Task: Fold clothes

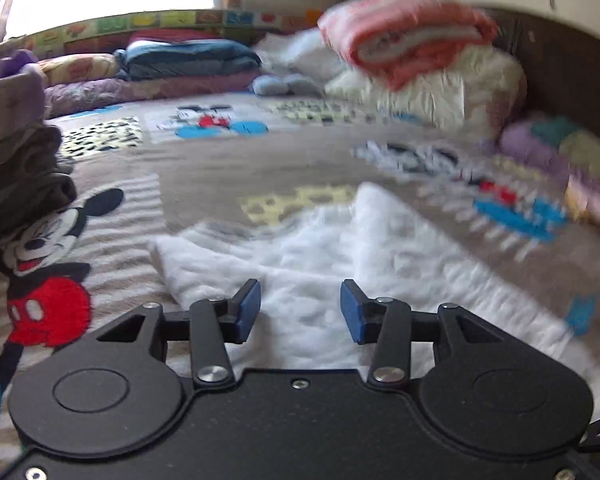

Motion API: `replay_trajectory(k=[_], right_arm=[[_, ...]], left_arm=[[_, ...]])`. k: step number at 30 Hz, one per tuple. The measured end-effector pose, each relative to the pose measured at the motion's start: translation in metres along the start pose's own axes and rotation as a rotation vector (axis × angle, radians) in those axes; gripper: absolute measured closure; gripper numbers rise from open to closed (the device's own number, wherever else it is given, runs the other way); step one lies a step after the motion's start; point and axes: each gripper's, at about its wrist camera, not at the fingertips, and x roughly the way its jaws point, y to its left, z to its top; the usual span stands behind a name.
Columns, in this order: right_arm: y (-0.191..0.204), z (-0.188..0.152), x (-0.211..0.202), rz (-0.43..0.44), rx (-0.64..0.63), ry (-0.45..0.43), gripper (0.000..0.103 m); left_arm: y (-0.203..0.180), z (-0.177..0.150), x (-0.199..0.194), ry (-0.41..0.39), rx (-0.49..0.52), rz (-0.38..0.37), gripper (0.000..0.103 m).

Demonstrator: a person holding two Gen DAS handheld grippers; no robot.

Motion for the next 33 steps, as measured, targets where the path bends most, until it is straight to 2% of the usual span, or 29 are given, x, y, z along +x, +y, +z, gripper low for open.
replay_trajectory(k=[3, 6, 10, 13, 17, 21, 23, 26, 27, 29, 33], right_arm=[[-0.001, 0.002, -0.011, 0.02, 0.017, -0.029, 0.087], [0.001, 0.003, -0.029, 0.038, -0.008, -0.068, 0.079], [0.001, 0.004, -0.051, 0.061, -0.026, -0.098, 0.078], [-0.013, 0.008, -0.069, 0.071, 0.039, -0.134, 0.077], [-0.075, 0.018, -0.076, 0.075, 0.264, -0.188, 0.063], [-0.146, 0.012, -0.038, 0.115, 0.445, -0.157, 0.059], [-0.181, 0.007, -0.016, 0.144, 0.531, -0.134, 0.05], [-0.233, 0.0, 0.017, 0.186, 0.658, -0.1, 0.043], [-0.243, -0.002, 0.029, 0.211, 0.685, -0.093, 0.042], [-0.264, -0.007, 0.055, 0.259, 0.739, -0.079, 0.034], [-0.29, -0.009, 0.097, 0.353, 0.805, -0.071, 0.031]], left_arm=[[0.025, 0.004, -0.018, -0.042, -0.101, 0.011, 0.06], [0.052, 0.005, -0.025, -0.071, -0.235, 0.014, 0.059], [0.072, 0.004, -0.023, -0.076, -0.341, 0.003, 0.056], [0.08, 0.002, -0.017, -0.061, -0.398, -0.02, 0.048], [0.09, -0.002, -0.003, -0.039, -0.473, -0.035, 0.045], [0.105, -0.006, 0.015, -0.022, -0.559, -0.055, 0.045], [0.111, -0.008, 0.022, -0.009, -0.592, -0.07, 0.045], [0.118, -0.012, 0.03, 0.003, -0.64, -0.095, 0.044], [0.121, -0.013, 0.032, 0.006, -0.655, -0.106, 0.044], [0.126, -0.012, 0.036, 0.01, -0.681, -0.129, 0.044], [0.129, -0.011, 0.042, 0.017, -0.687, -0.156, 0.044]])
